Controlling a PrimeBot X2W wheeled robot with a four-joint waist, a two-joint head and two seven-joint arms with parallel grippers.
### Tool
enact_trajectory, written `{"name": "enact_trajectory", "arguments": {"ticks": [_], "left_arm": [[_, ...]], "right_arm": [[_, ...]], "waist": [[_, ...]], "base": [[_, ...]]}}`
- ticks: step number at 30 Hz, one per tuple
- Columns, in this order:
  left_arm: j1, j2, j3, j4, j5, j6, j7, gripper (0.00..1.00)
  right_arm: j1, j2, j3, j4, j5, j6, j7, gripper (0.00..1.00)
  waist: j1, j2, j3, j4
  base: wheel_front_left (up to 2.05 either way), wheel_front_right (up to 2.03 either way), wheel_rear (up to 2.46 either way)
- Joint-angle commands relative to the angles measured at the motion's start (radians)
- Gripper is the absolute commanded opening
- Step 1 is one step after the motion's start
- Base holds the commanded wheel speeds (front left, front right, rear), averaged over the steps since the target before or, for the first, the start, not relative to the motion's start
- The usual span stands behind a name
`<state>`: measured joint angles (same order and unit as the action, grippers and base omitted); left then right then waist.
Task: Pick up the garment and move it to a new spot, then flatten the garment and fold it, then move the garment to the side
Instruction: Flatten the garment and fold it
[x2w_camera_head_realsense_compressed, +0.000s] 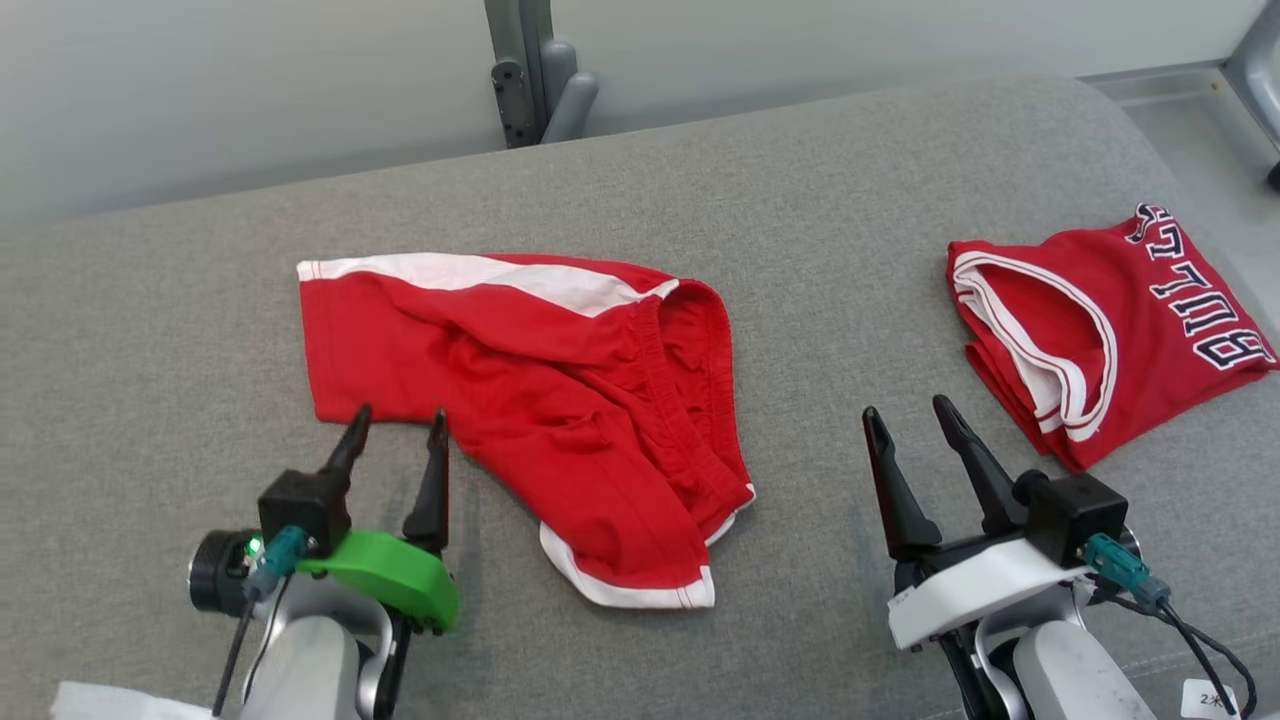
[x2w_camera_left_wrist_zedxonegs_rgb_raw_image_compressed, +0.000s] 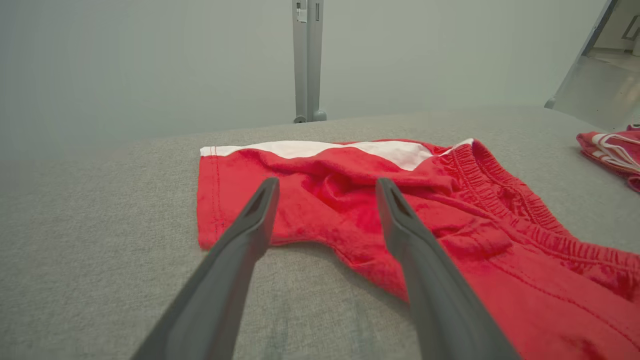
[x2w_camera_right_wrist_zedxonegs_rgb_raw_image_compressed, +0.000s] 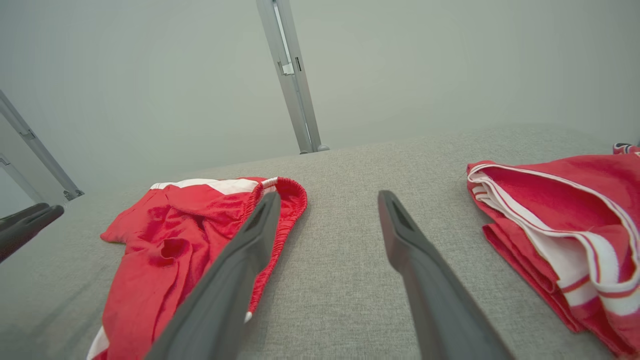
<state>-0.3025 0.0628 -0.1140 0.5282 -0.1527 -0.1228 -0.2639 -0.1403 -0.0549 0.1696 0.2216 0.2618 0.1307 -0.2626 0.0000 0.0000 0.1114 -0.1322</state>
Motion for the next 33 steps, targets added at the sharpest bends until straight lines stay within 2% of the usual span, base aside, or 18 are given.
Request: {"name": "enact_trajectory", "arguments": {"ticks": [1, 5, 8, 13, 18, 23, 33], "left_arm": [[0.030, 0.002, -0.007, -0.013, -0.014, 0.000, 0.000, 1.00], [0.112, -0.010, -0.005, -0.061, -0.087, 0.019, 0.000, 1.00], [0.170, -0.012, -0.054, -0.092, -0.121, 0.029, 0.000, 1.00], [0.211, -0.008, -0.077, -0.108, -0.131, 0.055, 0.000, 1.00], [0.218, -0.009, -0.098, -0.114, -0.118, 0.059, 0.000, 1.00], [0.167, -0.010, -0.149, -0.105, -0.101, 0.044, 0.000, 1.00], [0.003, -0.009, -0.270, 0.002, -0.045, 0.025, 0.000, 1.00]], "right_arm": [[0.017, -0.003, -0.003, 0.002, -0.003, 0.000, -0.003, 1.00], [0.038, -0.002, 0.004, 0.005, -0.010, 0.000, -0.003, 1.00], [0.042, -0.002, 0.008, 0.002, -0.008, 0.000, -0.003, 1.00], [0.046, -0.002, 0.019, 0.002, -0.006, 0.000, -0.003, 1.00], [0.053, -0.007, 0.019, -0.003, -0.004, 0.000, -0.003, 1.00], [0.042, -0.009, 0.021, -0.007, -0.001, 0.000, -0.003, 1.00], [0.007, -0.007, 0.031, -0.009, 0.000, 0.000, -0.003, 1.00]], "waist": [[0.0000, 0.0000, -0.038, 0.016], [0.0000, 0.0000, -0.068, 0.011], [0.0000, 0.0000, -0.080, 0.004], [0.0000, 0.0000, -0.087, -0.003], [0.0000, 0.0000, -0.082, -0.011], [0.0000, 0.0000, -0.058, -0.024], [0.0000, 0.0000, 0.017, -0.080]], "base": [[0.00, 0.00, 0.00], [0.00, 0.00, 0.00], [0.00, 0.00, 0.00], [0.00, 0.00, 0.00], [0.00, 0.00, 0.00], [0.00, 0.00, 0.00], [0.00, 0.00, 0.00]]}}
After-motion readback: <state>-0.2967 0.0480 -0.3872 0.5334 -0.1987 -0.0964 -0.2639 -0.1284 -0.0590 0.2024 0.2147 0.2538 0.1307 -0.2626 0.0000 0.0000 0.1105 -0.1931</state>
